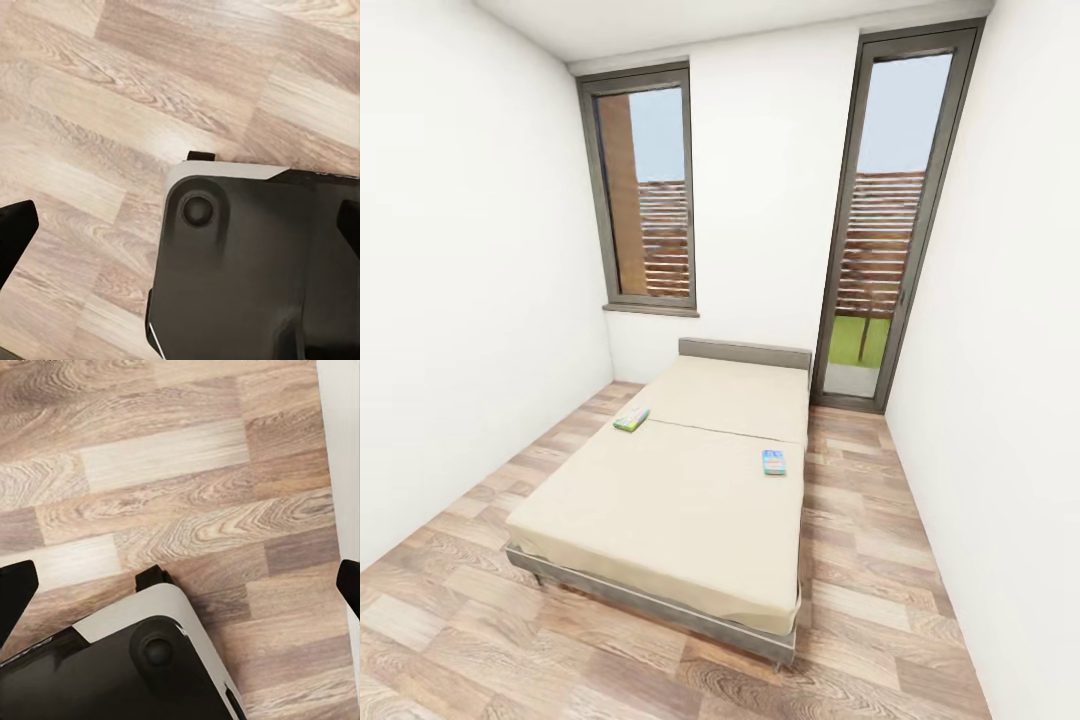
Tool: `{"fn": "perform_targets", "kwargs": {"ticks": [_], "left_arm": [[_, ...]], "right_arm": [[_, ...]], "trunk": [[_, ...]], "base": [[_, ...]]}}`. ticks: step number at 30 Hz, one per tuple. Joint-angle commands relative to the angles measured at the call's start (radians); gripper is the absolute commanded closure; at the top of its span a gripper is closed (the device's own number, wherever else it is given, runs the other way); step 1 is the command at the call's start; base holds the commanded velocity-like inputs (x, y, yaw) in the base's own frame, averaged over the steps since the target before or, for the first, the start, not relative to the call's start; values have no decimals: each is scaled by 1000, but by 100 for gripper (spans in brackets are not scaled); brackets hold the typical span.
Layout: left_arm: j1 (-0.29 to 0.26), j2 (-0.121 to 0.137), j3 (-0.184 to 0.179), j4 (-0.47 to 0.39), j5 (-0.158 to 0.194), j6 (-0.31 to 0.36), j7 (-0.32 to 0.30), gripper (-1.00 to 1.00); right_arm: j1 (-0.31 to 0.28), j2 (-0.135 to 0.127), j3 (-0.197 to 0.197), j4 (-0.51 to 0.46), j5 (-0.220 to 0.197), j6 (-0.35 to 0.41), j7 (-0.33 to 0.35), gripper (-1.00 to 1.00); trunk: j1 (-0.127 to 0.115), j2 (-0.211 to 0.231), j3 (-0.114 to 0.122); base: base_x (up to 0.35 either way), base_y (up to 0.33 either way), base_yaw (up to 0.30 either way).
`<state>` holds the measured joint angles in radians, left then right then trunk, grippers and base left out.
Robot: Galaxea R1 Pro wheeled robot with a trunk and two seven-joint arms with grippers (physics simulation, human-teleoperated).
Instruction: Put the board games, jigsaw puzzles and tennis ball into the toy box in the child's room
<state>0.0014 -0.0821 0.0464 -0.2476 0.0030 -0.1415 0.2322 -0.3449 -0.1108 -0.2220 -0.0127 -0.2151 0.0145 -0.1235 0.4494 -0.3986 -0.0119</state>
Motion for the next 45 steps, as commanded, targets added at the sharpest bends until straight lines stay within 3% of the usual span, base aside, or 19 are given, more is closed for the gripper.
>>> {"fn": "perform_targets", "kwargs": {"ticks": [1,24,45], "left_arm": [[0,-1,4,-1,0,-3,0,-100],[0,1,7,2,3,-6,1,-100],[0,1,6,2,3,-7,1,-100]], "right_arm": [[0,0,2,-1,-11,1,-2,-100],[-1,-5,-1,-1,-15,-2,3,-100],[-2,-1,3,-1,-7,-49,-1,-100]], "trunk": [[1,-1,-1],[1,-1,-1],[1,-1,-1]], "base": [[47,-46,0],[141,-155,5],[-12,-14,187]]}}
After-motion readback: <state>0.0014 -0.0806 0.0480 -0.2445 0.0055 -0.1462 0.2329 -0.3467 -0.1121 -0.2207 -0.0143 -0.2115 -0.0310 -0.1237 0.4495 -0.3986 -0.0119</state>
